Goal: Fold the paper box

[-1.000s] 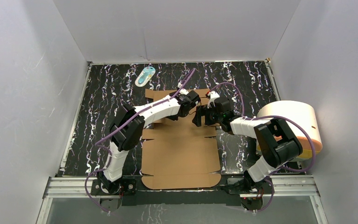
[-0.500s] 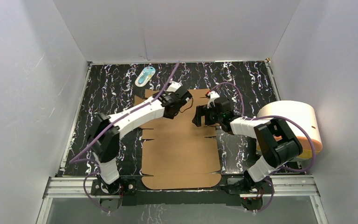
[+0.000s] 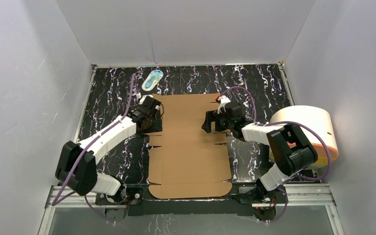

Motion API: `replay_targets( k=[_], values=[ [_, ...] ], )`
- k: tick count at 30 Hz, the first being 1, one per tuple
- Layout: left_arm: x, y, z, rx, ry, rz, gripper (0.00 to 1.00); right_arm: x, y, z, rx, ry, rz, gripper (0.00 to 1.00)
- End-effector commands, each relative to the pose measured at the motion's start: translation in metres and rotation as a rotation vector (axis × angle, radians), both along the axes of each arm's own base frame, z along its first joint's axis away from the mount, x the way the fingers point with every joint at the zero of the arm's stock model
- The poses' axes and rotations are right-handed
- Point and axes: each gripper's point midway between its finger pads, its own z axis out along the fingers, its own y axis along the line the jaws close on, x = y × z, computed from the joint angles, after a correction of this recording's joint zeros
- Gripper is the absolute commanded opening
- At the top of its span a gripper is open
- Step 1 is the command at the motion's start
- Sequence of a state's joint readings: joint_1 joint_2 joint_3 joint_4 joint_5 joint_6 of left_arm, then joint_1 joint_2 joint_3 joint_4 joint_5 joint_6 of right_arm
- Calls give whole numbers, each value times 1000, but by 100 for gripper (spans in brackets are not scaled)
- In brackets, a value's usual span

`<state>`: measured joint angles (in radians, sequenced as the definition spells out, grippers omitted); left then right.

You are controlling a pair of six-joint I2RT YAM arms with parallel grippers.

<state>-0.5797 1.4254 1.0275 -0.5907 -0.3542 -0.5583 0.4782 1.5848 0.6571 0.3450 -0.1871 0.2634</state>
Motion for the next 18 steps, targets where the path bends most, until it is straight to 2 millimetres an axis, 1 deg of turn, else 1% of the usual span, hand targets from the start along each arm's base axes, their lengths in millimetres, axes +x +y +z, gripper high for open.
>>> replay_targets(
  k=[1,3,6,8,12,15,18],
  values=[
    [-1,-9,5,-239,-29,43,65,-4,8,1,21,16,26,99],
    [-2,-1,-2,-310,-28,82,65,-4,8,0,22,19,27,99],
    [-6,-7,-11,-482,-12,98,66,-5,8,-2,22,25,27,99],
    [-7,-7,-15,-550,-13,111,66,-6,8,-3,22,27,27,99],
    [-10,-1,-26,-630,-2,151,65,-7,9,-3,26,27,31,99],
    [-10,1,-31,-704,5,168,65,-8,9,-4,28,28,34,98],
    [-14,2,-38,-714,24,176,64,-8,9,-4,28,28,36,99]
  ],
)
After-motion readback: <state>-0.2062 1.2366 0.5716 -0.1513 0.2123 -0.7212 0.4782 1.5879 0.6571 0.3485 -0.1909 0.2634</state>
